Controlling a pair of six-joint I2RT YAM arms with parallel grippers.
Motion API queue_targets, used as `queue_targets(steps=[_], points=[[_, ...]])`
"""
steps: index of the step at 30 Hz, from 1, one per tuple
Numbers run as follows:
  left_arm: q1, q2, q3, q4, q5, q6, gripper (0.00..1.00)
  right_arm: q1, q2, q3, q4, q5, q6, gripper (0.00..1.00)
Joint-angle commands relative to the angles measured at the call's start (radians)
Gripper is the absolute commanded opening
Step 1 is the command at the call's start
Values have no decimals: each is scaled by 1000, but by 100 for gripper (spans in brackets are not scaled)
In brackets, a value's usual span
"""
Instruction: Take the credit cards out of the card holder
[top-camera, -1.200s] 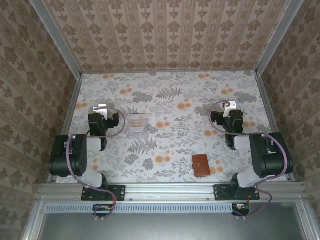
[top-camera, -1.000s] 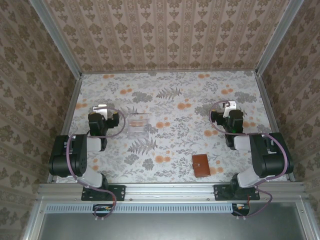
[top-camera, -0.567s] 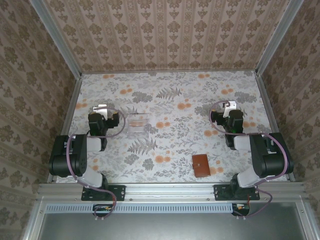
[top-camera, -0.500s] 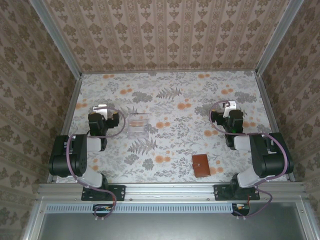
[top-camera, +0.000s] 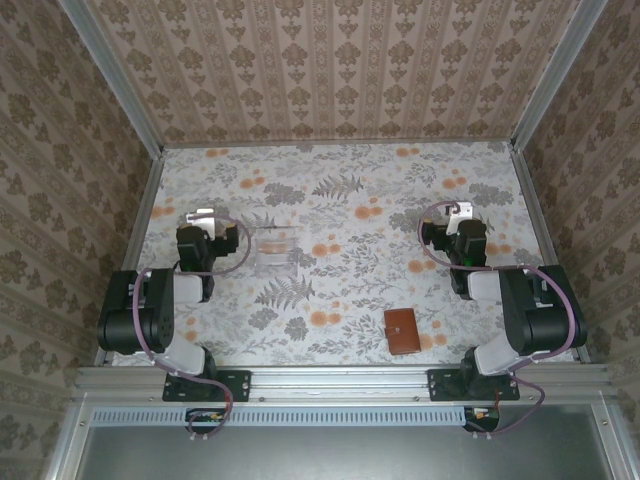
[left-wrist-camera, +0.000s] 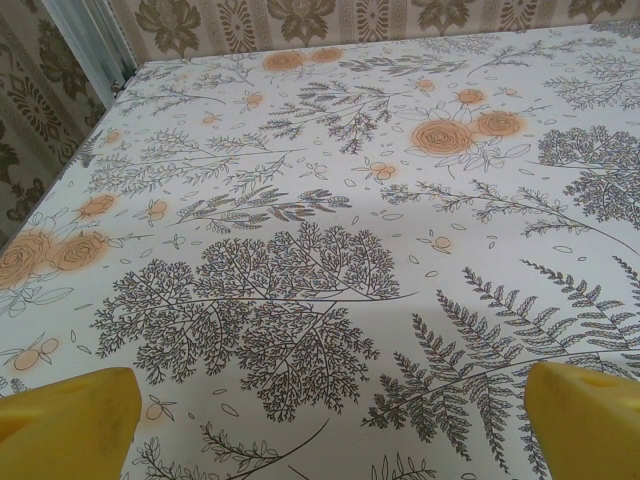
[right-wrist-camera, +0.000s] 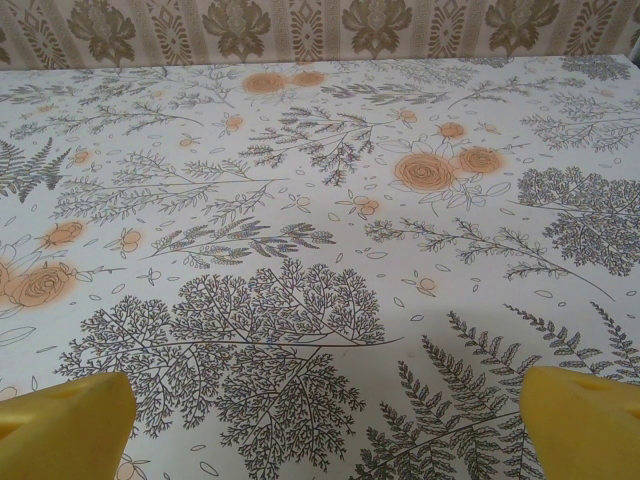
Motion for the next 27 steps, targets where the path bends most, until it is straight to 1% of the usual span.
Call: queue_targets(steps=[1, 6, 9, 11, 13, 16, 20, 22, 24, 26, 27], points=[[6, 3, 13, 1, 16, 21, 100, 2, 4, -1, 18, -3, 0, 100], [6, 3, 13, 1, 16, 20, 100, 2, 2, -3, 23, -1, 0, 100], [5, 3, 14, 0, 16, 20, 100, 3, -31, 36, -72, 14, 5, 100], [5, -2, 7, 11, 17, 24, 100, 6, -62, 84, -189, 22, 0, 100], [-3, -20, 13, -14, 15, 36, 100, 12, -96, 127, -291, 32, -4, 100], [-31, -73, 52, -130, -33, 52, 100, 20, -142, 174, -402, 33, -1, 100], [-83, -148, 103, -281, -154, 62, 100, 33, -191, 278, -627, 1, 60, 100], [-99, -193, 159, -424, -188, 24, 100, 48, -200, 330, -739, -20, 105, 100], [-105, -229, 214, -565, -186, -30, 100, 66, -205, 373, -836, -32, 151, 100], [-113, -261, 270, -710, -181, -89, 98, 84, -203, 412, -925, -49, 191, 97], [-114, -272, 307, -800, -184, -142, 97, 94, -200, 431, -968, -55, 214, 96]])
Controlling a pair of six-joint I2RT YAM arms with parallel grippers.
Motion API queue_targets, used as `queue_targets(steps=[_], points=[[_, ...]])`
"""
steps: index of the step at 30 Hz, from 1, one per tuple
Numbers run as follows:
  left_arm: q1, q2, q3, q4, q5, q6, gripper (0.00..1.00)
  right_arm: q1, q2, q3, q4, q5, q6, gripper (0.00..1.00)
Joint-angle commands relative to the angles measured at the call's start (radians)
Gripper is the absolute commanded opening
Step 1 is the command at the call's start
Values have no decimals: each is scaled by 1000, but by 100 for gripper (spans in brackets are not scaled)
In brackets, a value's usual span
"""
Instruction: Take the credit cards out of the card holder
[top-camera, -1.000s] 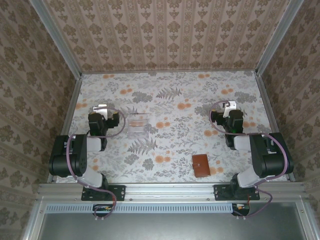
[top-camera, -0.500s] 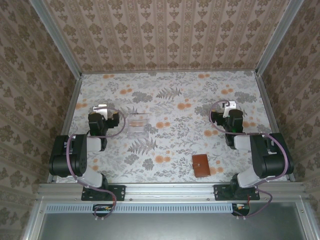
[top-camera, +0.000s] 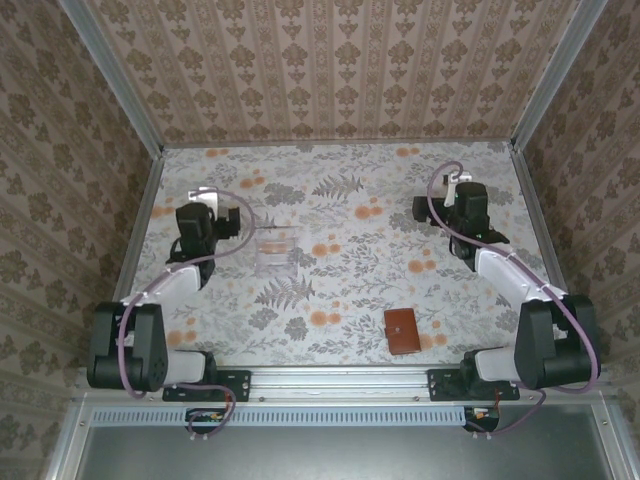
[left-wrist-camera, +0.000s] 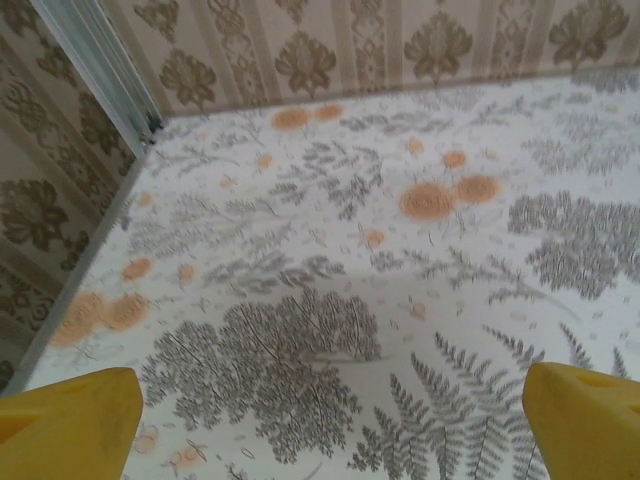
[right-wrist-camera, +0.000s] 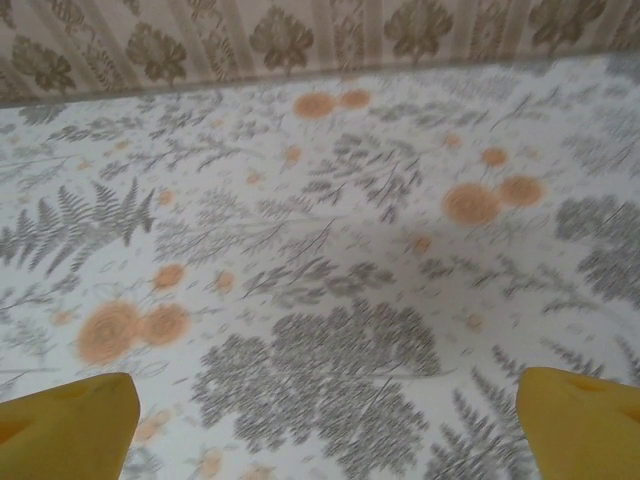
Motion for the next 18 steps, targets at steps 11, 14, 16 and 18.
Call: queue_targets(steps=[11, 14, 16, 18], points=[[-10, 62, 288, -701, 338, -352, 75, 93, 2, 147, -422, -78, 164, 91], [-18, 140, 350, -764, 406, -352, 63, 102, 2, 156, -442, -69, 164, 91], [-28, 186, 374, -780, 437, -340, 60, 108, -1, 159, -451, -63, 164, 90], [-38, 213, 387, -781, 461, -328, 55, 112, -5, 160, -457, -55, 163, 91]])
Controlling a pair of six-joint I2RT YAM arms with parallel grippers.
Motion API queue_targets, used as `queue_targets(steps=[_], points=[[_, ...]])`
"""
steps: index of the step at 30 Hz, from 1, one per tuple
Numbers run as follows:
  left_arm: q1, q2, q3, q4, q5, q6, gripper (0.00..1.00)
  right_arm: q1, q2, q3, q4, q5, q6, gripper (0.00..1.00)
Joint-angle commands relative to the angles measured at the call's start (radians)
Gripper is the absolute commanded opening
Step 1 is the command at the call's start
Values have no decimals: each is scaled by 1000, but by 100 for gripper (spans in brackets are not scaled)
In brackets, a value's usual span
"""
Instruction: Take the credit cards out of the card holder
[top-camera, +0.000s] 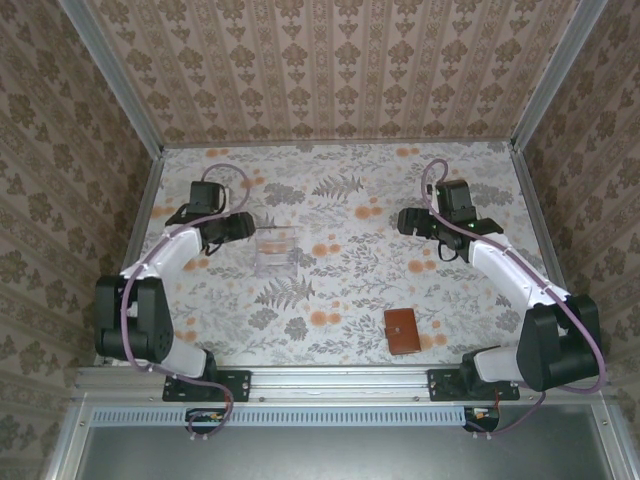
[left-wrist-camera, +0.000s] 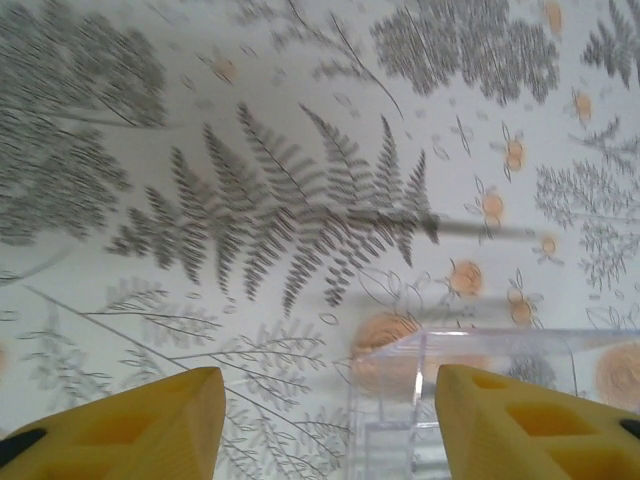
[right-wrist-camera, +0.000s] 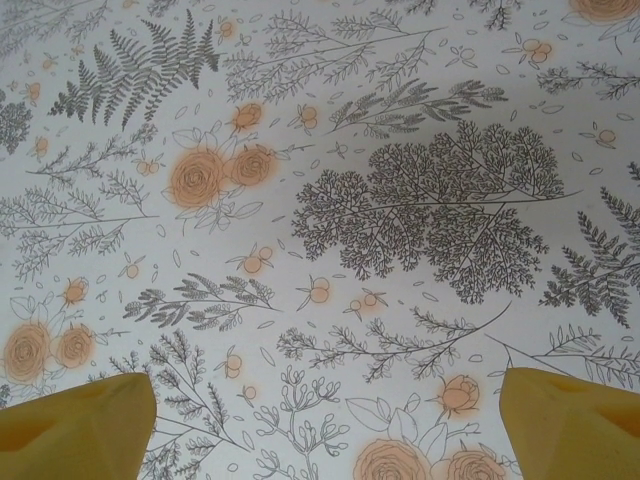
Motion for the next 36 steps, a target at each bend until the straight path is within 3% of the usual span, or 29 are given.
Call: queue_targets(steps=[1, 7, 16, 22, 36], points=[[-18, 29, 47, -69, 101, 0, 52, 14, -10, 30, -56, 9, 17, 91], [-29, 86, 86, -98, 121, 28, 39, 32, -13, 44, -80, 28, 17, 90], [-34, 162, 128, -130, 142, 55, 30, 48, -19, 60, -102, 45, 13, 90], [-49, 200, 150, -149, 136, 63, 19, 53, -38, 54, -111, 54, 11, 90], [-143, 242, 277, -253, 5, 51, 6, 59, -115, 63, -147, 78, -8, 90]])
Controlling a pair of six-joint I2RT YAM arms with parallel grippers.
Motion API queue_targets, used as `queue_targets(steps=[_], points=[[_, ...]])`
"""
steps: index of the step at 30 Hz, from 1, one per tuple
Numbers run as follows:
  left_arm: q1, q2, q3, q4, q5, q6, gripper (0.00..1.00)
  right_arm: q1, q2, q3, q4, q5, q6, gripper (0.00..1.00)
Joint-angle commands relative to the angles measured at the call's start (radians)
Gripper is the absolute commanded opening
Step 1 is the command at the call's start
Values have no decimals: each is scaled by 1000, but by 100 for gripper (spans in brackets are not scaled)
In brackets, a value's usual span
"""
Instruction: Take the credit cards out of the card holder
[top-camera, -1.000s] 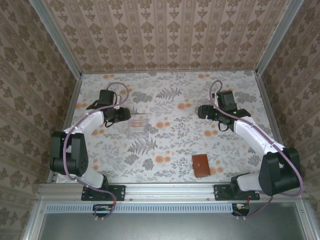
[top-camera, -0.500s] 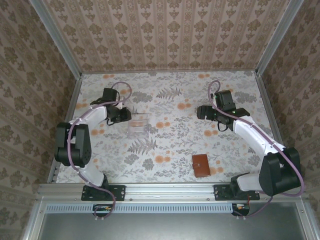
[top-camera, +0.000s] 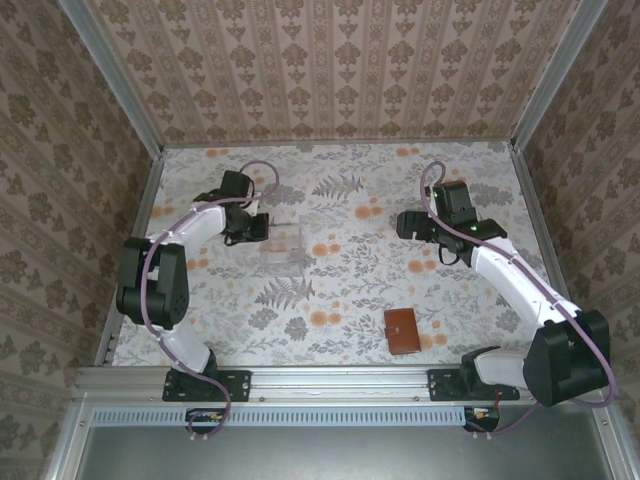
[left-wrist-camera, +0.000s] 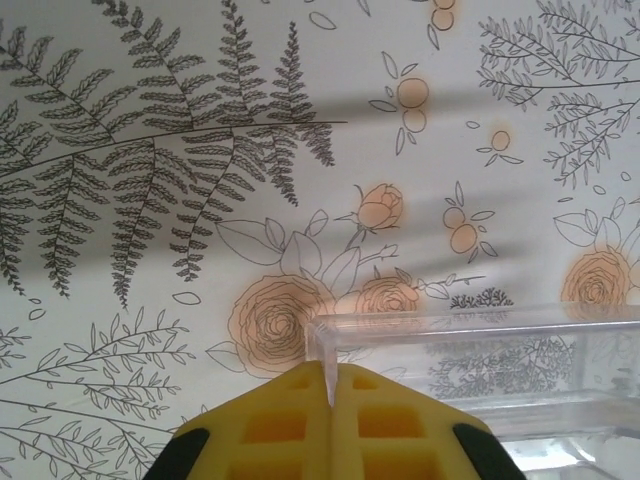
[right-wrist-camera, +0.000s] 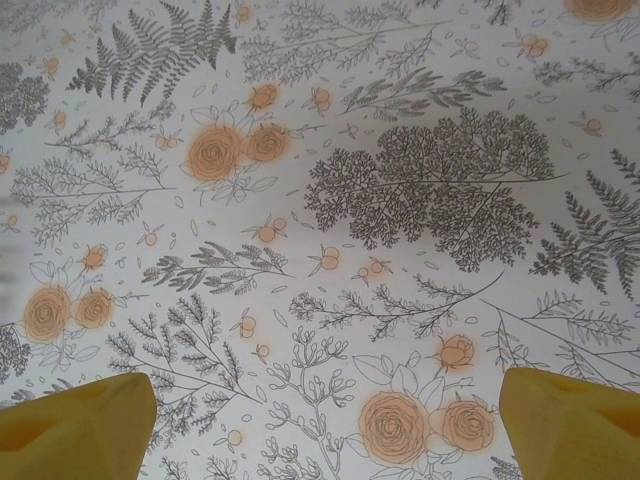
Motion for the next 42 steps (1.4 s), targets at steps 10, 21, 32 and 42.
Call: queue_targets(steps=[10, 21, 32, 42], points=[[-208, 160, 348, -211, -227, -166, 5, 7, -51, 41, -54, 67, -18, 91], [-375, 469, 803, -388, -330, -281, 5, -3, -19, 67, -65, 72, -11, 92], [-392, 579, 923, -440, -378, -339, 6, -2, -14, 60, -56, 38, -13, 92], [-381, 532, 823, -370, -350, -351, 20, -2, -23, 62, -69, 30, -14, 92]])
